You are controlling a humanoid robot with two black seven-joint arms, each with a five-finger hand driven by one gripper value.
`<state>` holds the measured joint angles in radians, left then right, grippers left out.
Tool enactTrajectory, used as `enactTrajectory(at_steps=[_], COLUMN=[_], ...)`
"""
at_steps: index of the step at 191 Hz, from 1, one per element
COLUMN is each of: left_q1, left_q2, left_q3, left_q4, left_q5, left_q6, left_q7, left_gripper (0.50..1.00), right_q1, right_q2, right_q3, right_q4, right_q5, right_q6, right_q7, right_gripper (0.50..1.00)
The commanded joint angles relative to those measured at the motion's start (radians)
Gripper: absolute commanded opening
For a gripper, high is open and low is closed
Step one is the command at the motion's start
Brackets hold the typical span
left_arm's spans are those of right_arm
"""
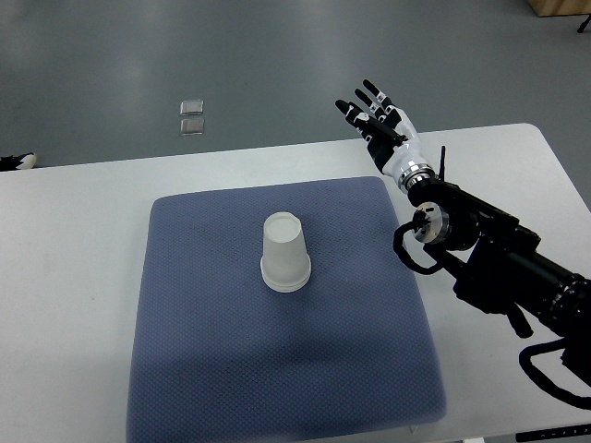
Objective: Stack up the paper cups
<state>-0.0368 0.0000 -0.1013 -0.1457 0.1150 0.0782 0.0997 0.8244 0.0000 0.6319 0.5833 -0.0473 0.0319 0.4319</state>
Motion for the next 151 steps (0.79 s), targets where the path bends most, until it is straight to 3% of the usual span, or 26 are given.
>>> enactTrajectory(at_steps=[1,151], left_q1=[0.0,0.0], left_q2=[0.0,0.0], left_q3=[0.0,0.0], left_q4=[0.0,0.0], left_q5=[0.0,0.0], left_q6=[0.0,0.0], left_q7=[0.0,0.0], left_gripper=[1.0,1.0], right_q1=[-0.017,-0.025], right_q2=[0.0,0.0], right_q3=[0.002,0.02], right_q4=[-0.008,-0.017], right_q5=[-0.023,-0.019], right_q6=[0.019,0.029], right_q7=[0.008,0.011], right_gripper=[0.915,0.915])
